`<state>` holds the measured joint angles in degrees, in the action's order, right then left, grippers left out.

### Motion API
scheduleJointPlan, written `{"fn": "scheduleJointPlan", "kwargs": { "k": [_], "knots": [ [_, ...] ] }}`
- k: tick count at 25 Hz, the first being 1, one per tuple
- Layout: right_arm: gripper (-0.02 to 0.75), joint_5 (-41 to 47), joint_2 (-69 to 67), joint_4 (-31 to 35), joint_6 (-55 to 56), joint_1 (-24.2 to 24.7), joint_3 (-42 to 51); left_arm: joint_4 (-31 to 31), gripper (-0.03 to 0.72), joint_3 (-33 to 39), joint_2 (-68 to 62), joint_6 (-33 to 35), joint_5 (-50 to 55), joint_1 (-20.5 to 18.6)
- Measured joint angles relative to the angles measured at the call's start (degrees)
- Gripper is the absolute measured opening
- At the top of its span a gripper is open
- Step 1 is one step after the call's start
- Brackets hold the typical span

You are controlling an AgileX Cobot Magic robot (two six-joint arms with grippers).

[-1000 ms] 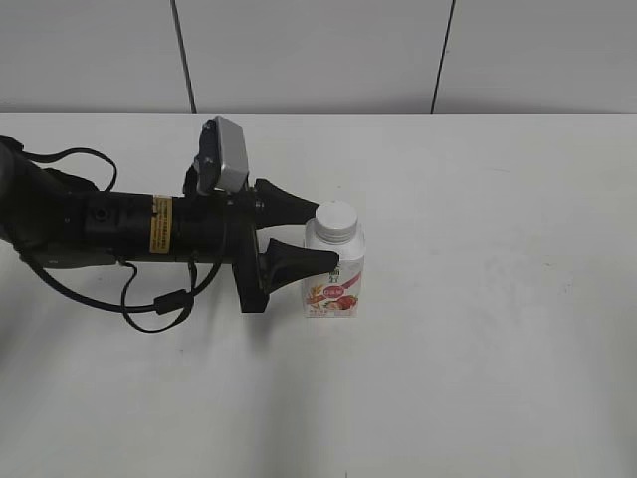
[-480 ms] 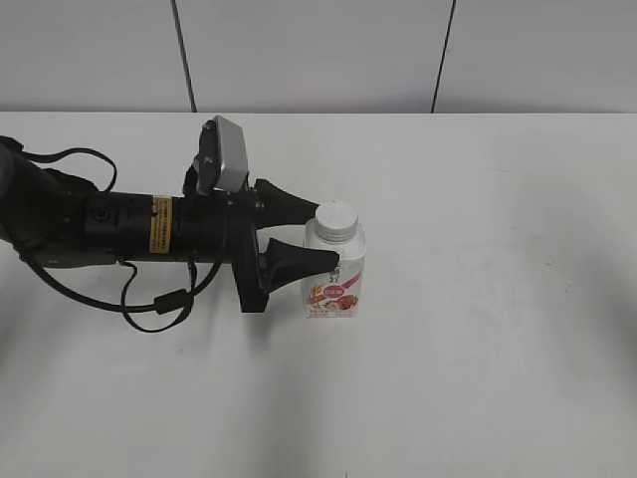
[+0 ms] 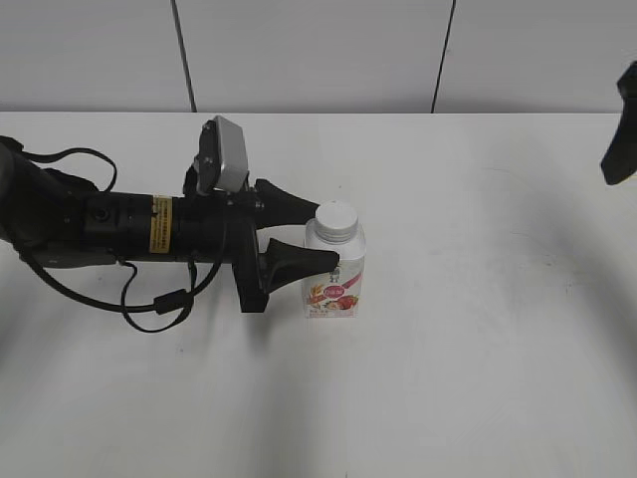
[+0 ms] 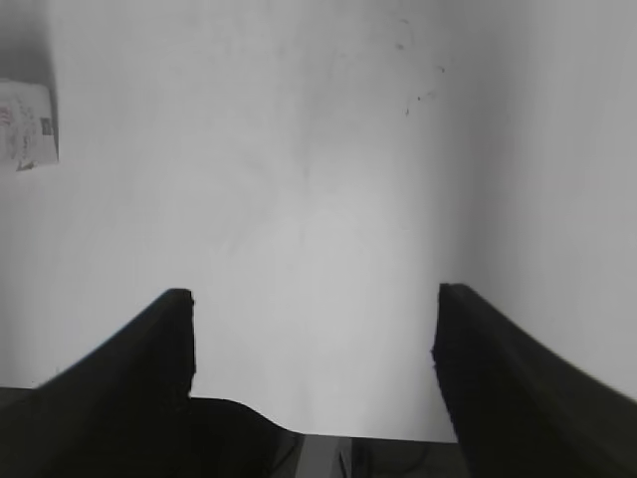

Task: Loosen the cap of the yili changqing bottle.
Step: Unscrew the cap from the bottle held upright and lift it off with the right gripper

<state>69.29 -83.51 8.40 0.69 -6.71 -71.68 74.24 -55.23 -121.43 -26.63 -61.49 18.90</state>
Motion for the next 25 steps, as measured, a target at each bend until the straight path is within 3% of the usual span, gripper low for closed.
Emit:
{"fn": "scheduleJointPlan", "kwargs": {
  "k": [3,8,15,25],
  "knots": [
    [0.566,0.01,-4.28,1.06,0.0,0.0,-3.18,0.0,0.44,0.0,0.0,0.0,-0.05,0.0],
    [0.461,0.17,-9.92,1.47,0.0,0.0,-7.04,0.0,0.44,0.0,0.0,0.0,-0.05,0.0],
    [0.438,0.17,-14.14,2.83,-0.1,-1.15,-10.12,0.04,0.44,0.0,0.0,0.0,-0.12,0.0],
    [0.438,0.38,-19.2,3.05,-1.57,-14.29,-17.03,0.04,0.44,0.0,0.0,0.0,-0.12,0.0]
  ]
}}
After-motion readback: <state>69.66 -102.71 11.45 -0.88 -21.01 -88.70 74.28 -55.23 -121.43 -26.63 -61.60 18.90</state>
